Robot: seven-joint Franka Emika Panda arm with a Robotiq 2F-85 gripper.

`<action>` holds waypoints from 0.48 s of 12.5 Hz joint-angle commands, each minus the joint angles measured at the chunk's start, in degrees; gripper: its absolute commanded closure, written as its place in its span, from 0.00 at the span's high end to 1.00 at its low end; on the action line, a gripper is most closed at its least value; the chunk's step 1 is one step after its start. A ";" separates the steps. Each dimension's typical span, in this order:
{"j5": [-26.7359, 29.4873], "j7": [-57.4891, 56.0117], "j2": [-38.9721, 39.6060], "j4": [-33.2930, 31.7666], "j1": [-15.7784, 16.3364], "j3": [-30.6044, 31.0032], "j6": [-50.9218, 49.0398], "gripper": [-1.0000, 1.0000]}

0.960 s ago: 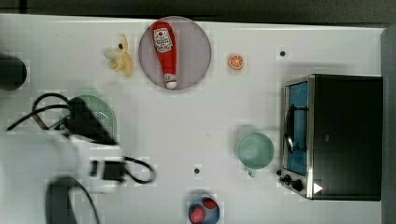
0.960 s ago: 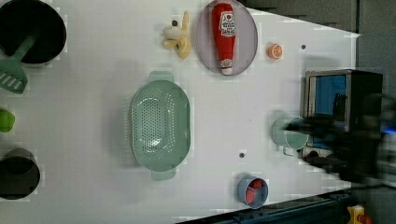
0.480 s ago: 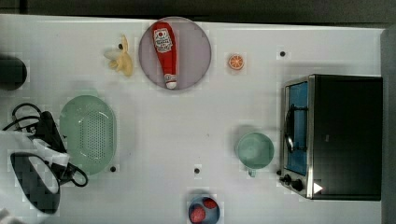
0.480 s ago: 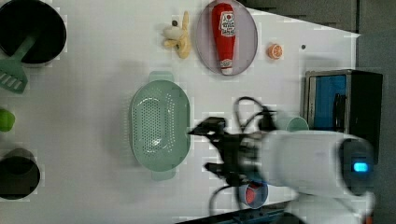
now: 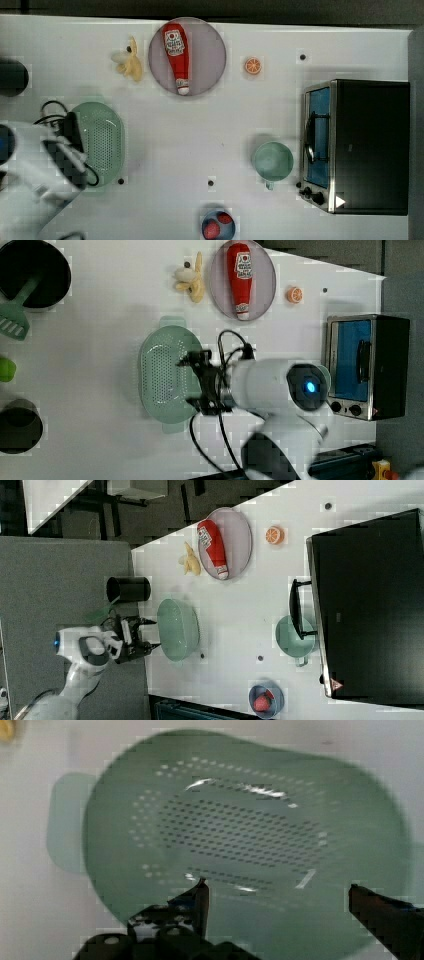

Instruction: Drag strainer left to right.

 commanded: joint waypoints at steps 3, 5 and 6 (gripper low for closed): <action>-3.54 7.68 6.72 -0.84 0.54 -3.16 6.19 1.00; -4.31 7.64 9.19 -0.79 2.72 -6.16 8.96 1.00; -4.35 7.68 10.18 -0.77 3.91 -7.97 10.40 1.00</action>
